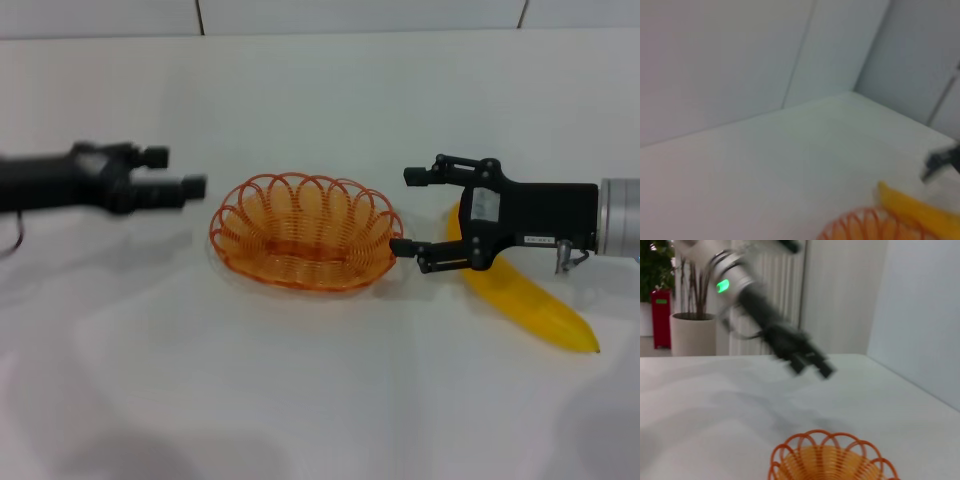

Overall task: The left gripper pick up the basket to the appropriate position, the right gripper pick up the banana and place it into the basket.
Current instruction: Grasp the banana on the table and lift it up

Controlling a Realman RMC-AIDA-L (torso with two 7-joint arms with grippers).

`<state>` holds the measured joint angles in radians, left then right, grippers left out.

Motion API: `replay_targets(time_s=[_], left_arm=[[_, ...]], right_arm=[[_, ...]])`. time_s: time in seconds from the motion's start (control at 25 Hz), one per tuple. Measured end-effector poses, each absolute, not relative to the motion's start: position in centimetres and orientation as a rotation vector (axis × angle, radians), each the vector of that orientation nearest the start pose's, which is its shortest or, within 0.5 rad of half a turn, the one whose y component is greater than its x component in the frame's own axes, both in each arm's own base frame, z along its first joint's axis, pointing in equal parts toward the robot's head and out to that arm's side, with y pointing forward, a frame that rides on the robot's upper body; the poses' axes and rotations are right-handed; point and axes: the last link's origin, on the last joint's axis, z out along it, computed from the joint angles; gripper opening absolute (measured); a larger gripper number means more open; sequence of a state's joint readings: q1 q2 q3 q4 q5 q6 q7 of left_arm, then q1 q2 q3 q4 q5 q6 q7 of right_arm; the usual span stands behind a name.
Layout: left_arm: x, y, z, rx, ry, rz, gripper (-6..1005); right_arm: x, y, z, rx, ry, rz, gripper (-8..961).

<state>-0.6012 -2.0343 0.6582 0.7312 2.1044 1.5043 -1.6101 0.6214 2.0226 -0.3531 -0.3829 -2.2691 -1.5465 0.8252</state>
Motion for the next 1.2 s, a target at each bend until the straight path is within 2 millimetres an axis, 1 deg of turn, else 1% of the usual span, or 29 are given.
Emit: replay_targets(time_s=[0.04,0.12,0.2,0.28,0.4,0.48,0.68,0.88,1.2], left_arm=[[-26.7,35.4,2.8,-2.662,-0.722,-0.566,870],[-28.7,33.5,2.4,-2.647,-0.616,-0.574,873],[-30.4,31.8,1.7,-2.643,-0.564,-0.567,876],[-31.4,30.6,1.1,-2.655,-0.521,-0.55,878],[-32.0,29.5,0.0,-2.683,-0.453,-0.539,878],[-32.1,29.2,-0.4,-2.692,-0.432,-0.538,879],[-32.1,29.2,-0.4,-2.694,-0.412,-0.534,879],[-32.1,29.2,-0.4,-2.695,-0.41,-0.534,878],[-32.0,29.2,-0.6,-2.708,-0.408,-0.531,878]], right_arm=[[28.4,32.7,-1.1,-2.716,0.153,0.618,894],[28.6,32.7,-0.9,-2.698,0.168,0.624,894],[28.8,32.5,-0.8,-2.688,0.178,0.634,894],[29.0,32.1,-0.6,-2.682,0.185,0.648,894],[29.6,31.6,-0.1,-2.678,0.194,0.65,894],[29.8,31.3,0.0,-2.676,0.201,0.647,894],[30.1,31.2,0.2,-2.687,0.233,0.639,894],[30.4,31.5,0.7,-2.691,0.358,0.629,894],[32.7,31.5,1.0,-2.728,0.617,0.396,893]])
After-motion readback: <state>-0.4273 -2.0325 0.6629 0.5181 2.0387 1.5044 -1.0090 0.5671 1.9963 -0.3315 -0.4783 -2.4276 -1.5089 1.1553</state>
